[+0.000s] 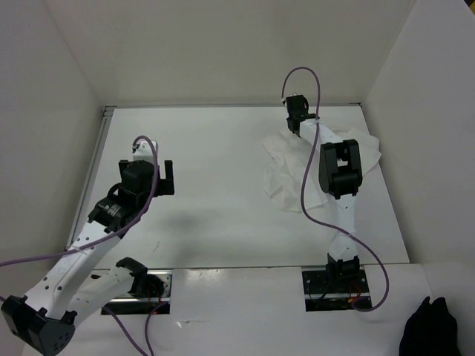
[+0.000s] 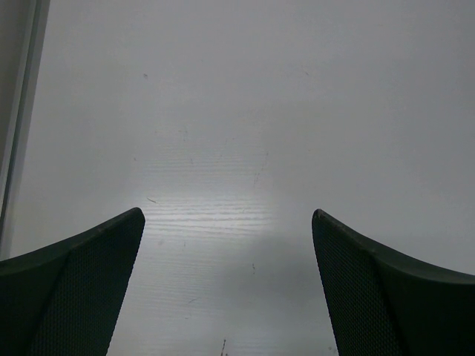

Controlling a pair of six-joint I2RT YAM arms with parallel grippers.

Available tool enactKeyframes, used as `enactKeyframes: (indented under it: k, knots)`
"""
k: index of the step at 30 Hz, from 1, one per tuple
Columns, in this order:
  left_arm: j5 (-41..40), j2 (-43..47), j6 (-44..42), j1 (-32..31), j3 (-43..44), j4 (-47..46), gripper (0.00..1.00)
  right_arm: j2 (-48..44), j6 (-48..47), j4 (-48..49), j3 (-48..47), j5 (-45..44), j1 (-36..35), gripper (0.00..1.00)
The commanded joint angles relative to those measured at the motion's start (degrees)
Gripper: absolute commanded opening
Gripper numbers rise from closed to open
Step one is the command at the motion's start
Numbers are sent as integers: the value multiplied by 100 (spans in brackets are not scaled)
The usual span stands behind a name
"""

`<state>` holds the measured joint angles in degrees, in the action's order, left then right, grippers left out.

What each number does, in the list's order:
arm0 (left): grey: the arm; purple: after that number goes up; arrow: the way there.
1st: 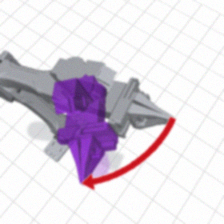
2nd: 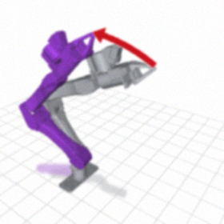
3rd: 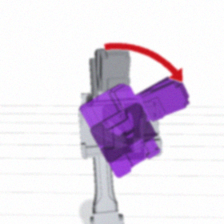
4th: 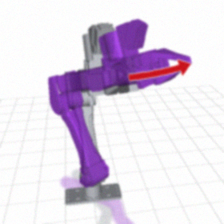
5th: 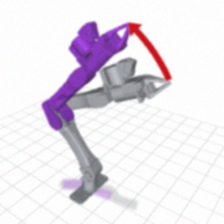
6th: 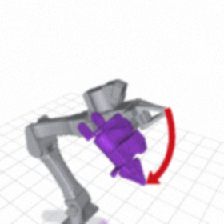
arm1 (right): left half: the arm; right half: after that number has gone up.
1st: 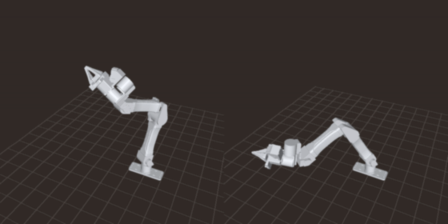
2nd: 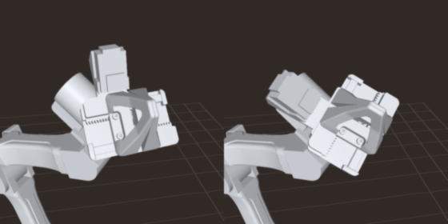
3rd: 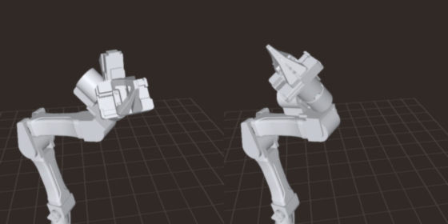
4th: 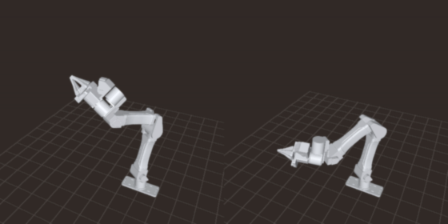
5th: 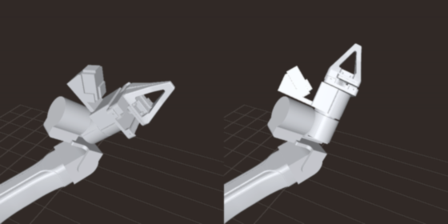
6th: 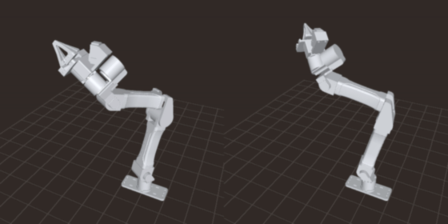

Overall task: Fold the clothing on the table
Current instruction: Flatten the skirt out

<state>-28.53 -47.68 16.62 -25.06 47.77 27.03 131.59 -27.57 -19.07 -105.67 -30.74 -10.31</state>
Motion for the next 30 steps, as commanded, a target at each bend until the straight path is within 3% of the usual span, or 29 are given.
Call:
enactKeyframes:
  k: [1, 5, 8, 11, 12, 14, 15, 18, 22, 26, 30]
  knots:
    - [172, -82, -71, 10, 267, -92, 100, 95, 112, -185, -314, -204, 46, 0]
    - [1031, -838, 375, 10, 1066, -4, 100, -265, 164, -185, -262, 59, 46, 0]
    - [2647, -1637, 648, 62, 1542, -845, 100, -546, 226, -237, -156, 270, 46, 0]
    - [4431, -2673, 1078, 229, 1376, -2636, 100, -617, 288, -351, -156, 429, 46, 0]
    - [4853, -2998, 1680, 299, 1323, -3676, 100, -669, 340, -413, -156, 507, 46, 0]
    - [5891, -4122, 2395, 432, 1401, -4527, 97, -670, 419, -413, -156, 569, 46, 0]
    - [6077, -4901, 3077, 432, 1663, -5105, 96, -670, 419, -413, -156, 569, 46, 0]
    - [6070, -6326, 3672, 432, 2340, -5216, 94, -722, 542, -466, -156, 701, 46, 0]
    - [6070, -7412, 3962, 432, 3726, -5277, 93, -792, 683, -668, -278, 955, 46, 0]
    - [6061, -8614, 4103, 379, 5133, -4637, 99, -793, 824, -809, -384, 1149, 46, 0]
    - [5877, -9196, 4393, 274, 5865, -4549, 98, -845, 938, -923, -568, 1298, 99, 0]
